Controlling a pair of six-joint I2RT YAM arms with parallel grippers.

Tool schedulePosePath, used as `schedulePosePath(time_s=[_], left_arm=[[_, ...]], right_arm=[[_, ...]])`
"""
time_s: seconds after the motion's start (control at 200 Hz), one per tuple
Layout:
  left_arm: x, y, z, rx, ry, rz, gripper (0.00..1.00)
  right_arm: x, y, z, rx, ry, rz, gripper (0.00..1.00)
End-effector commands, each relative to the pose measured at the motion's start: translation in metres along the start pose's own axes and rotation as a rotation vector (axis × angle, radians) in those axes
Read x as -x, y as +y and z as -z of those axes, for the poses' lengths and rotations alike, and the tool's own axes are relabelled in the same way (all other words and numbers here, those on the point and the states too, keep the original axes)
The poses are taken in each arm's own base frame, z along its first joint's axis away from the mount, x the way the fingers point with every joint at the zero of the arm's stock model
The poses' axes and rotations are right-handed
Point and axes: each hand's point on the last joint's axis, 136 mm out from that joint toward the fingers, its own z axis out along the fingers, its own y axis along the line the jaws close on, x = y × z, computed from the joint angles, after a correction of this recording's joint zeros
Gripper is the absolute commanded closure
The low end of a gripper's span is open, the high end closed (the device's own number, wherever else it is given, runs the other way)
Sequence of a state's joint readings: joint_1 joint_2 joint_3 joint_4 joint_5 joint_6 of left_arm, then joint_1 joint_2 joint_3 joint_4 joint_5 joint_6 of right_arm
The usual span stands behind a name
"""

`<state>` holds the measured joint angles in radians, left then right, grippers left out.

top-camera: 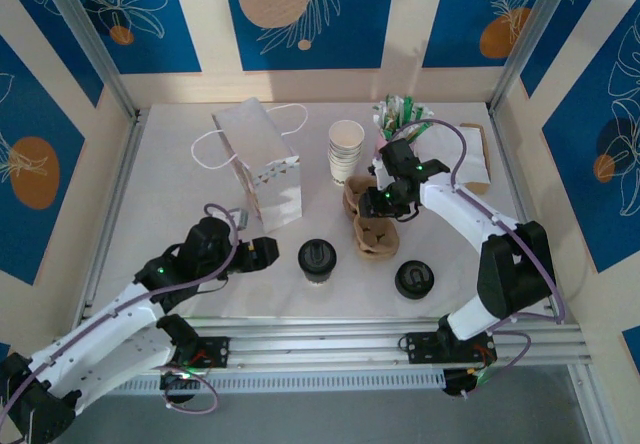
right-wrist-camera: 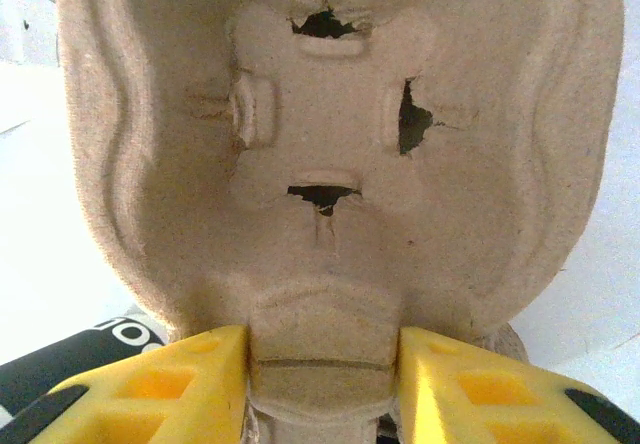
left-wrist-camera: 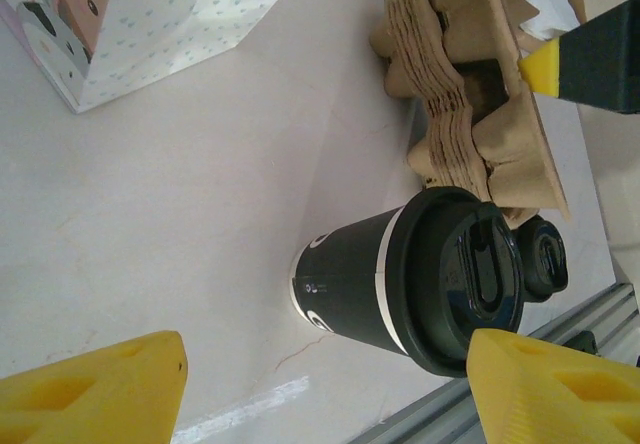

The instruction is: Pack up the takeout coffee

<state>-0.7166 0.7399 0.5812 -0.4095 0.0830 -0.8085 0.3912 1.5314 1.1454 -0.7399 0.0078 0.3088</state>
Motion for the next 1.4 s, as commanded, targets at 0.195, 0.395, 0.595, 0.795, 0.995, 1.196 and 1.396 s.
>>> schedulePosePath(time_s=[0.195, 0.395, 0.595, 0.795, 0.995, 1.196, 1.396], left_arm=[[0.030, 0.000, 0.038, 0.121, -0.101, -0.077, 0.27], [0.054, -0.002, 0.071, 0.198, -0.177, -0.127, 0.27], [0.084, 0.001, 0.101, 0.348, -0.226, -0.168, 0.27], [0.142, -0.002, 0.112, 0.384, -0.216, -0.106, 0.23], [0.204, -0.013, 0.118, 0.341, -0.341, -0.027, 0.38], [0.245, -0.019, 0.096, 0.347, -0.357, -0.021, 0.38], [0.264, -0.011, 0.058, 0.377, -0.288, -0.028, 0.49]], right_arm=[[0.000, 0.018, 0.043, 0.065, -0.050, -0.022, 0.58], [-0.004, 0.018, 0.055, 0.052, -0.060, -0.045, 0.59], [-0.006, 0.026, 0.081, 0.049, -0.108, -0.045, 0.59], [-0.009, 0.040, 0.103, 0.044, -0.146, -0.018, 0.59], [-0.009, 0.049, 0.122, 0.013, -0.172, 0.004, 0.59], [-0.004, 0.056, 0.131, 0.002, -0.191, 0.019, 0.59], [-0.004, 0.061, 0.132, -0.022, -0.184, 0.033, 0.58]])
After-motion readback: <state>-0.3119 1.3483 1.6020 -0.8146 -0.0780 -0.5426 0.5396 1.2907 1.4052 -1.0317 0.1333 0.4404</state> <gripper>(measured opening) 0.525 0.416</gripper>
